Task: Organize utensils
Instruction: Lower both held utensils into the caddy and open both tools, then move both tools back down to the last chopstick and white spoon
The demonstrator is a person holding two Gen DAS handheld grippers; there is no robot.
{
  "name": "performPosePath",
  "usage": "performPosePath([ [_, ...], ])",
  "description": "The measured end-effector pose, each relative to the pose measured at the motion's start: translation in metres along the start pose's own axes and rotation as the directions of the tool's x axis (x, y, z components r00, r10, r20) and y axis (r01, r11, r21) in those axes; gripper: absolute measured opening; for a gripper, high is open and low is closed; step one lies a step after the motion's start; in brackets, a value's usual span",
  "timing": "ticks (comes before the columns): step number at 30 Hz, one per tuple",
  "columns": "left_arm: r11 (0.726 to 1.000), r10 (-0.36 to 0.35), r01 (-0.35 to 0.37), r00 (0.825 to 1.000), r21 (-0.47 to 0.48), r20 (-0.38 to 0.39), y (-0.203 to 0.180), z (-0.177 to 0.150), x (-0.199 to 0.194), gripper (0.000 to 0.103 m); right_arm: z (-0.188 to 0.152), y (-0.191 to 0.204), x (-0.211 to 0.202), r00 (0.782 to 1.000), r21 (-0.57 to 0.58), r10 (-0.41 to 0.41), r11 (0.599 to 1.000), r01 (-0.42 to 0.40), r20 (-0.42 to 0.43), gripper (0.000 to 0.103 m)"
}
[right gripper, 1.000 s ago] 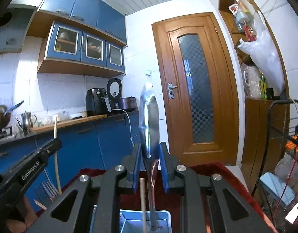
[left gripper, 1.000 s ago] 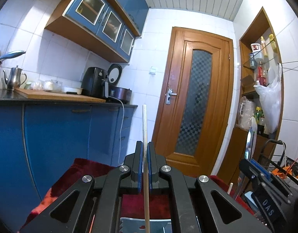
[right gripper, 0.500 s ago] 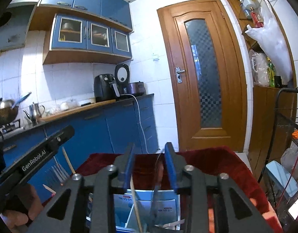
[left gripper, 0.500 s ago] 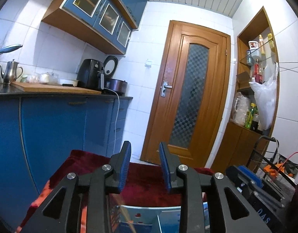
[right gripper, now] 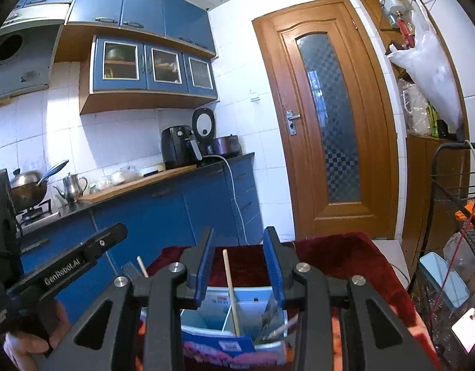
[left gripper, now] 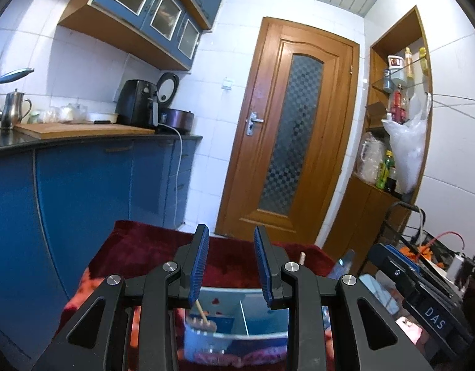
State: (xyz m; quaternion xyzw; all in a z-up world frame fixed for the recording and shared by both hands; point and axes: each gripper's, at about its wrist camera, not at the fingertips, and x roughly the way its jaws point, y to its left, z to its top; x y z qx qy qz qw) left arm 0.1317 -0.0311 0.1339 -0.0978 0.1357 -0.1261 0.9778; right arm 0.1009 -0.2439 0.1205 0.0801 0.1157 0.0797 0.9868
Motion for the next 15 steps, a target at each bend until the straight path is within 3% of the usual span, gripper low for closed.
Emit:
performPosePath([
  [15,1.000,-0.020,0.022,0.993,0.022,-0.114,-0.003,-0.014,-0.048,0.031,-0.019,-0.004,-0.045,0.994,-0.002,-0.007,1.000,0.007,-0.112,0.035],
])
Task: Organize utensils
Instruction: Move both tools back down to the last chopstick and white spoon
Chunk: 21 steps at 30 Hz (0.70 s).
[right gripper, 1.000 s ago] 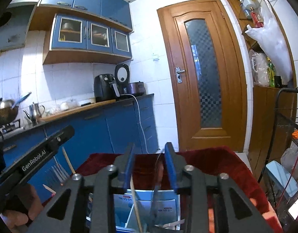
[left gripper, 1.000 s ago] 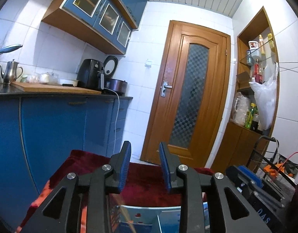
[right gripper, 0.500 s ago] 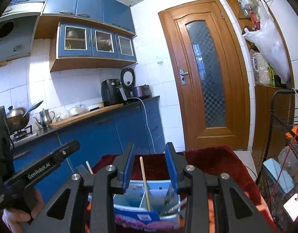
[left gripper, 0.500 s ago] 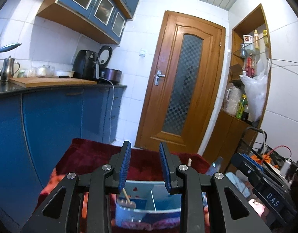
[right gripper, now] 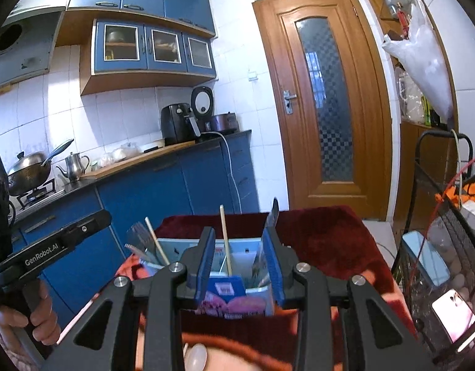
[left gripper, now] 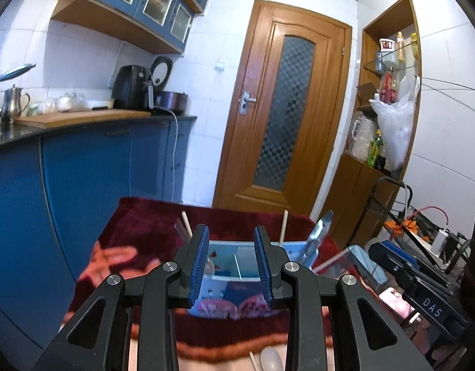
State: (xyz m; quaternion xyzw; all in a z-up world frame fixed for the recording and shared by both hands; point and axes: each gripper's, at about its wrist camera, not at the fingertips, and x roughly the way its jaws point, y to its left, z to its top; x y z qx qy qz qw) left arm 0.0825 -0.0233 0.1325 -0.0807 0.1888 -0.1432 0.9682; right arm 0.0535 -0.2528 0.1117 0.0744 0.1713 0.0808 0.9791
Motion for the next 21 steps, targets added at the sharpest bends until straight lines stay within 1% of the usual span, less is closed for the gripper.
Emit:
performPosePath([
  [7,0.999,0.023,-0.021,0.998,0.024,-0.067,-0.005,-0.016,-0.009,0.031,-0.018,0.002,-0.014,0.996,0.009,0.010,1.000,-0.009,-0.085,0.035],
  [12,1.000,0.023,-0.020,0.990,0.024,-0.138,-0.007,-0.031,-0.014,0.031,-0.035,0.003,-0.021,0.989,0.011,0.018,1.000,-0.017,-0.148,0.035],
  [16,0.999,0.019,-0.014,0.981,0.029,-0.195,-0.011,-0.044,-0.014,0.031,-0.048,0.000,-0.026,0.983,0.022,0.023,1.000,-0.019,-0.184,0.036],
  [21,1.000,0.004,0.003,0.961,0.024,-0.278,-0.016,-0.062,-0.009,0.031,-0.062,-0.006,-0.029,0.974,0.039,0.020,0.999,-0.011,-0.228,0.038],
])
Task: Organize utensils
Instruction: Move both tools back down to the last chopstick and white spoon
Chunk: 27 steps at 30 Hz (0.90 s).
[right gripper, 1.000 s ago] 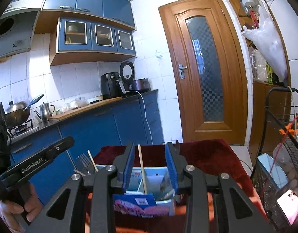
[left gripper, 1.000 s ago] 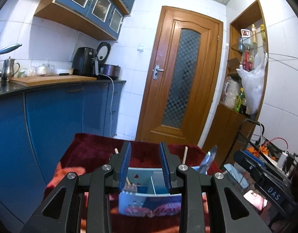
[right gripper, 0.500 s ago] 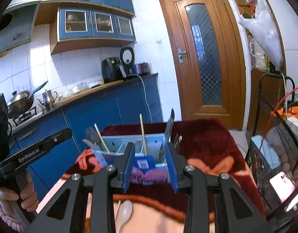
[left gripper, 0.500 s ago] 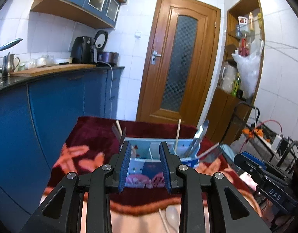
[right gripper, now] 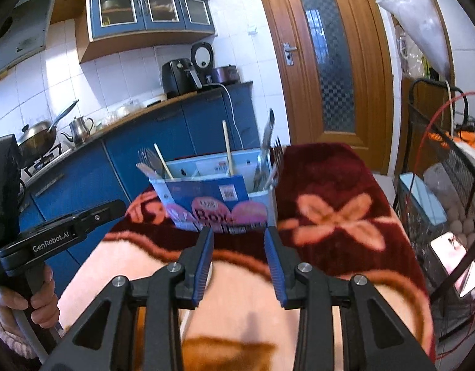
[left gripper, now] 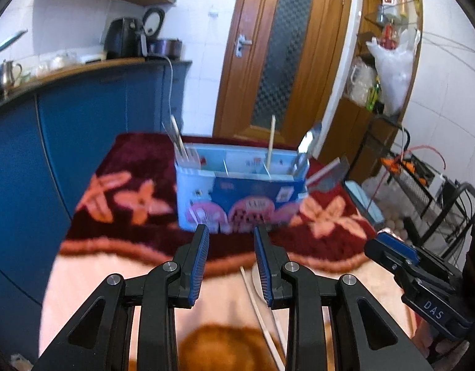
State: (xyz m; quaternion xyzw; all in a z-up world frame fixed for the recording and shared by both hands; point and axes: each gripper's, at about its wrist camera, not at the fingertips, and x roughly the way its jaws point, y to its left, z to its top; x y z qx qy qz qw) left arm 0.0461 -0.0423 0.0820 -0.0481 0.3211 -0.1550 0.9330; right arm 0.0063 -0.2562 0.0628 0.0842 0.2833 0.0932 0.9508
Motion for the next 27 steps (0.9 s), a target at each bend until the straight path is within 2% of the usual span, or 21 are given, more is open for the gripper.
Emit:
performPosePath([
  [7,0.999,-0.029,0.027,0.992,-0.022,-0.125,-0.005,-0.021,0.019,0.031,-0.016,-0.011,0.001,0.999,0.033,-0.004,0.999,0.006,-0.044,0.042],
  [15,0.999,-0.041,0.032,0.963,-0.035,-0.268,-0.013,-0.046,0.047,0.031,-0.028,-0.021,0.005,0.997,0.047,0.007,0.999,-0.004,-0.076,0.042],
  [20,0.997,-0.073,0.057,0.934,-0.058,-0.350,-0.018,-0.054,0.061,0.031,-0.033,-0.029,0.006,0.996,0.071,0.018,0.997,-0.012,-0.084,0.042],
  [27,0.999,-0.014,-0.001,0.920,-0.039,-0.392,-0.021,-0.057,0.071,0.031,-0.038,-0.041,0.007,0.995,0.099,0.043,0.994,-0.034,-0.089,0.042],
])
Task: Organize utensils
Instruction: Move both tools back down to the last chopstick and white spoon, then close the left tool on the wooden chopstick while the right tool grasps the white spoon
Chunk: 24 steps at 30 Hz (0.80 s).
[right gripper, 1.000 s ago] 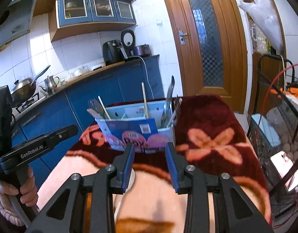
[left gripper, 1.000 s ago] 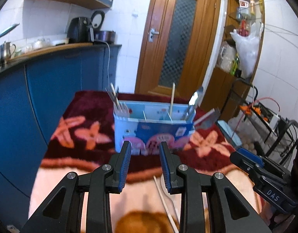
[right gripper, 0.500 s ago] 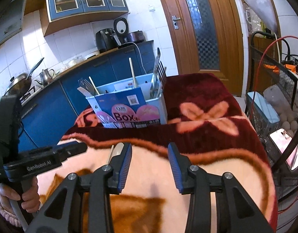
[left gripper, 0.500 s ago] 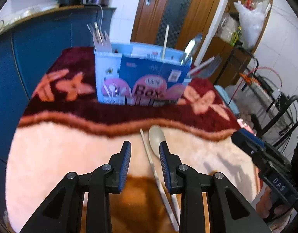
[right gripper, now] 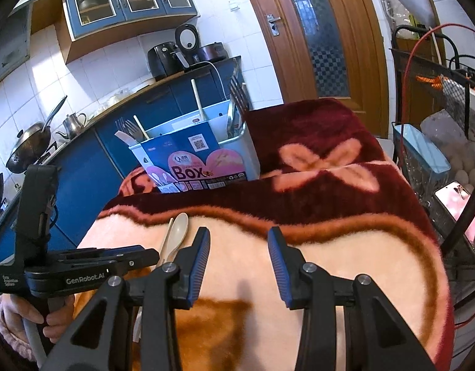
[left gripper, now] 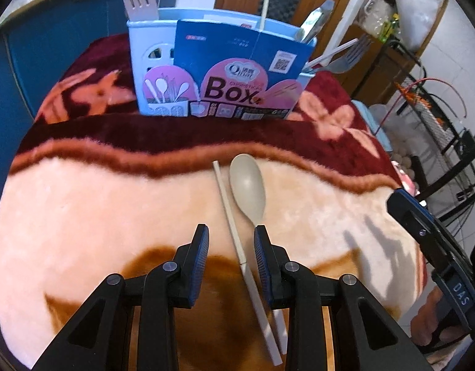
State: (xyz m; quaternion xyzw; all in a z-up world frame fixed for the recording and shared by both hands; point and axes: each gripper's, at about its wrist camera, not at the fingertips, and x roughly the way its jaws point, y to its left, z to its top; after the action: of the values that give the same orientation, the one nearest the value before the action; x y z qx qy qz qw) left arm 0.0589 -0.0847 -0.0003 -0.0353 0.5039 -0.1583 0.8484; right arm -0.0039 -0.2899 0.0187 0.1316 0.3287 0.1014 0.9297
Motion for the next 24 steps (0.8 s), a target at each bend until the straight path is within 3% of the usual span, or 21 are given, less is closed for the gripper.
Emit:
performPosePath([
  [9,1.000,0.013,-0.014,0.997,-0.017,-0.070,-0.002,0.007,0.015,0.031,-0.003,-0.009,0.001,1.000,0.030,0.022,0.999,-0.022,-0.004,0.043],
  [13,0.999,-0.002,-0.002,0.996,-0.045,-0.088,0.004,0.015,0.018,0.020,-0.004,-0.010,0.001,1.000,0.033,0.027,0.999,-0.027,-0.003,0.044],
  [24,0.995,-0.078,0.069,0.987,-0.072,-0.139,0.013,0.027,0.026,0.008,-0.006,-0.010,0.006,0.999,0.031,0.024,0.999,-0.023,-0.029,0.045],
])
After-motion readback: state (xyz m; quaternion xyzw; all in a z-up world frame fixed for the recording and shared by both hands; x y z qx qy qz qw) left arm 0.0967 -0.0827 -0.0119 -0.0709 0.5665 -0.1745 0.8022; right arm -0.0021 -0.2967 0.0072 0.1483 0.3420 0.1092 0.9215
